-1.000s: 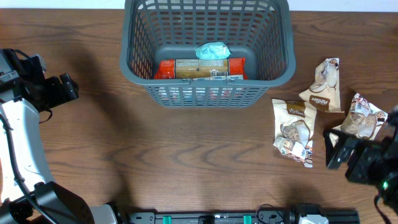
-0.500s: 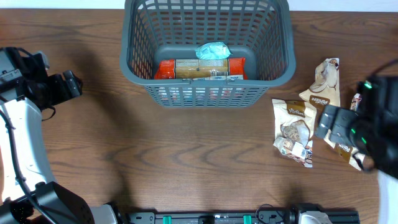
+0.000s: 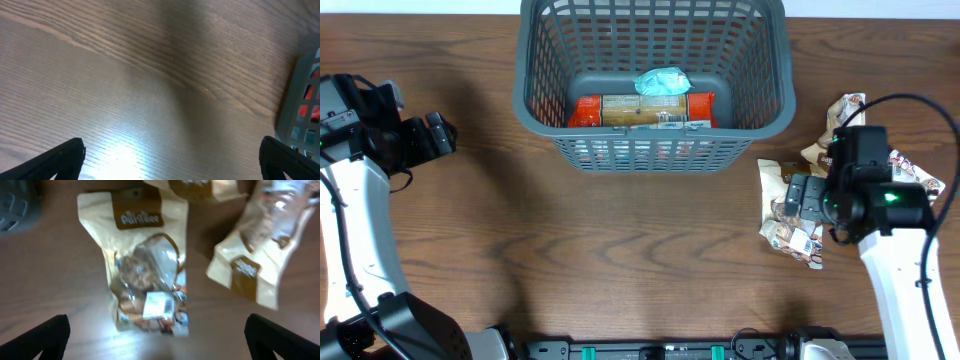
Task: Pack container
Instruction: 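Grasp the nearest Pantree snack bag with the right gripper, then carry the Pantree bag into the basket and open the right gripper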
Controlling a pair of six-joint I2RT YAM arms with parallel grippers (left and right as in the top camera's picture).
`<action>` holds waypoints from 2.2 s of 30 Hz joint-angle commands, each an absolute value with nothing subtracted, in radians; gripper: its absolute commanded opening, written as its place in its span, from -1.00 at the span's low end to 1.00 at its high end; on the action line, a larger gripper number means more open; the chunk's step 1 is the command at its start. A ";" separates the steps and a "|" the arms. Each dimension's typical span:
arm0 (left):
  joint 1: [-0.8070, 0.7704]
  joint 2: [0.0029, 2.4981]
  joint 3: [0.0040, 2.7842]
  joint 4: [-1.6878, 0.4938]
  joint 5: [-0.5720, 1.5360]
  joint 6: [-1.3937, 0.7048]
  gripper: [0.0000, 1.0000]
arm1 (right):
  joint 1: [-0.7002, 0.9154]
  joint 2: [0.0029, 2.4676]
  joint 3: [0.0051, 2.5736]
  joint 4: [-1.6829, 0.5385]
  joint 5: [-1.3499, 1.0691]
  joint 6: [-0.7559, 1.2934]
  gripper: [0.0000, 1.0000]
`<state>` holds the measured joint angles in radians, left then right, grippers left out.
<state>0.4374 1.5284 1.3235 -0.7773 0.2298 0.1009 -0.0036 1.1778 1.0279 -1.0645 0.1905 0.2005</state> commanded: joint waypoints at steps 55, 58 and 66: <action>0.435 1.522 1.324 -0.802 0.233 0.096 0.97 | -0.142 1.705 0.812 -0.457 -0.025 0.179 -0.97; 0.435 1.522 1.324 -0.802 0.233 0.096 0.97 | -0.142 1.696 0.819 -0.467 -0.028 0.179 -0.97; 0.435 1.522 1.324 -0.803 0.233 0.104 0.97 | -0.142 1.591 0.825 -0.484 -0.028 0.179 -0.97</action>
